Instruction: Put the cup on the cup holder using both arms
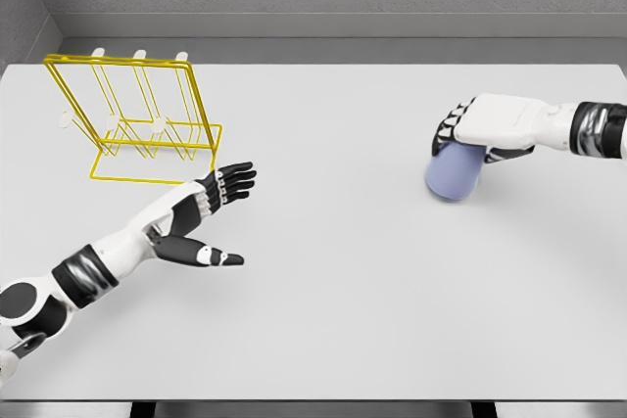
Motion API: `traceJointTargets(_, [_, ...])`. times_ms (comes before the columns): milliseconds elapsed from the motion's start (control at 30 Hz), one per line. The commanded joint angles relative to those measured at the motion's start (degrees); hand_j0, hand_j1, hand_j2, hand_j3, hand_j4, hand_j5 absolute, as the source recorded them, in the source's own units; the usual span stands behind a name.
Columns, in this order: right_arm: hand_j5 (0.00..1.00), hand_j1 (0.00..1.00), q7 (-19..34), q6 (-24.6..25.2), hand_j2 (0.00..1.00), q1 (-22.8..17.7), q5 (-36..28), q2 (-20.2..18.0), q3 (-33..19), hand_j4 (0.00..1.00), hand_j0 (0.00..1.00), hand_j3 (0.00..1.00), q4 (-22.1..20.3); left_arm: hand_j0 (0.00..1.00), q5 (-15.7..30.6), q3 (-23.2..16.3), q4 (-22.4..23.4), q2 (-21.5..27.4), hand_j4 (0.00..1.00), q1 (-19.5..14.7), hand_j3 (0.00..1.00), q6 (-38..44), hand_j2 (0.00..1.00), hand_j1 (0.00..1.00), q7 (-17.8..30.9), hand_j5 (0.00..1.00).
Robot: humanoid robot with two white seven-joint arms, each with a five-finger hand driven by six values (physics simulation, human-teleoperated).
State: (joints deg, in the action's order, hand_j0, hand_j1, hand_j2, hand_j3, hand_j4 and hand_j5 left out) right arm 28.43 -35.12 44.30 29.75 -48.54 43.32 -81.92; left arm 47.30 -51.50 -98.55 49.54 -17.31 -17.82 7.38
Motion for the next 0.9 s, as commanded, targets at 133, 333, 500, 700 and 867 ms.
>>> traceJointTargets(133, [0.59, 0.59, 0.57, 0.12, 0.59, -0.09, -0.3, -1.29, -0.34, 0.59, 0.59, 0.59, -5.97, 1.0, -0.1, -0.88, 3.37, -2.43, 1.0, -0.26, 1.0, 0.06, 1.0, 1.0, 0.01, 1.0])
traceJointTargets(333, [0.59, 0.59, 2.85, 0.12, 0.59, -0.7, 0.14, -2.79, -0.26, 0.59, 0.59, 0.59, -15.9, 1.0, -0.1, -0.97, 3.8, -2.6, 1.0, -0.35, 1.0, 0.06, 1.0, 1.0, 0.01, 1.0])
traceJointTargets(500, [0.58, 0.58, 3.03, 0.12, 0.58, -0.79, 0.14, -2.44, -0.08, 0.58, 0.58, 0.58, -19.25, 1.0, -0.1, -1.05, 5.65, -4.36, 1.0, -0.79, 1.0, 0.15, 1.0, 1.0, 0.01, 1.0])
traceJointTargets(700, [0.58, 0.58, 3.03, 0.12, 0.58, -0.35, -0.04, -1.21, 0.18, 0.58, 0.58, 0.58, -19.33, 1.0, -0.1, -1.06, 7.58, -5.77, 1.0, -1.23, 1.0, 2.17, 1.0, 1.0, 0.01, 1.0])
traceJointTargets(867, [0.58, 0.58, 3.38, 0.12, 0.58, -0.18, 0.05, 2.48, 0.27, 0.58, 0.58, 0.58, -19.33, 1.0, -0.1, -1.06, 7.76, -5.86, 1.0, -1.67, 1.0, 2.09, 1.0, 1.0, 0.01, 1.0])
